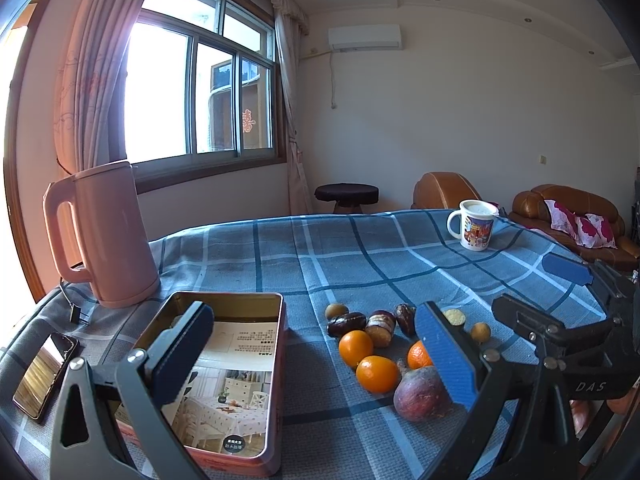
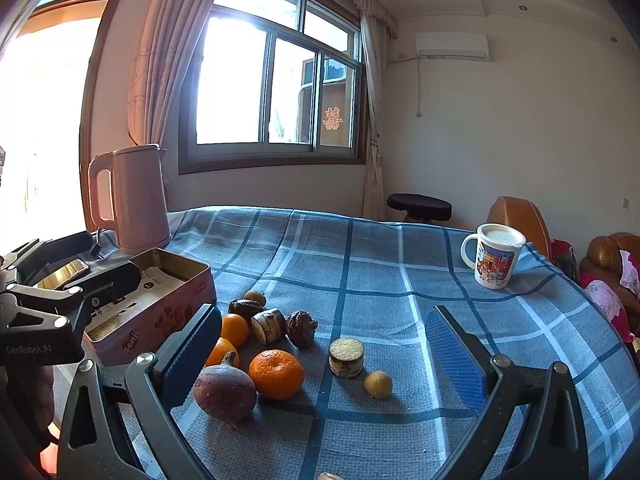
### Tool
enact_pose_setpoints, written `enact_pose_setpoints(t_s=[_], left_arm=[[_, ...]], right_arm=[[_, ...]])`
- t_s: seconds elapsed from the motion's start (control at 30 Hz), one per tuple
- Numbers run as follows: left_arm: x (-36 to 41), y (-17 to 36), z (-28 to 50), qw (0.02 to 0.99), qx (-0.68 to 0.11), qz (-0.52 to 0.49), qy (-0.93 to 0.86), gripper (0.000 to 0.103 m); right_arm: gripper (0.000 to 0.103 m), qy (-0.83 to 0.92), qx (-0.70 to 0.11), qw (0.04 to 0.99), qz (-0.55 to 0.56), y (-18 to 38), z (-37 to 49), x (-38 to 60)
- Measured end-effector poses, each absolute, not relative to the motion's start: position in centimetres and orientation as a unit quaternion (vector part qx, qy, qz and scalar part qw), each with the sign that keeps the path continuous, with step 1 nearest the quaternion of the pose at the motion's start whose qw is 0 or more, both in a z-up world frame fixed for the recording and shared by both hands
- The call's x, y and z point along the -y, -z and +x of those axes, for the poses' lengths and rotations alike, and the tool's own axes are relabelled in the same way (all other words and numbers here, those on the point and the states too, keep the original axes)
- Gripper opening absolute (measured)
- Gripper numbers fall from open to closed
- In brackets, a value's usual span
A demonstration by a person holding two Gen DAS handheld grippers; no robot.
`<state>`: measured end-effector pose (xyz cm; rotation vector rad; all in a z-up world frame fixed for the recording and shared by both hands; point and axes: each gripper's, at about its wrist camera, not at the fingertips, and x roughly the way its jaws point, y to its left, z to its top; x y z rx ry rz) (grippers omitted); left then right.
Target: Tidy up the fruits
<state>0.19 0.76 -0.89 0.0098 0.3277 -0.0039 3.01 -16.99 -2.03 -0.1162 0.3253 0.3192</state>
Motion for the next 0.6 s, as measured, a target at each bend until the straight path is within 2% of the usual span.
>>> enact_pose_setpoints(t_s=[0.6], left_arm=[[-0.80,0.89,0.20,0.986,-0.164,0.004,0.002,0.103]], right_arm=[[0.102,-0.158,-0.164,0.972,-0.057,2.42,2.89,17.12]])
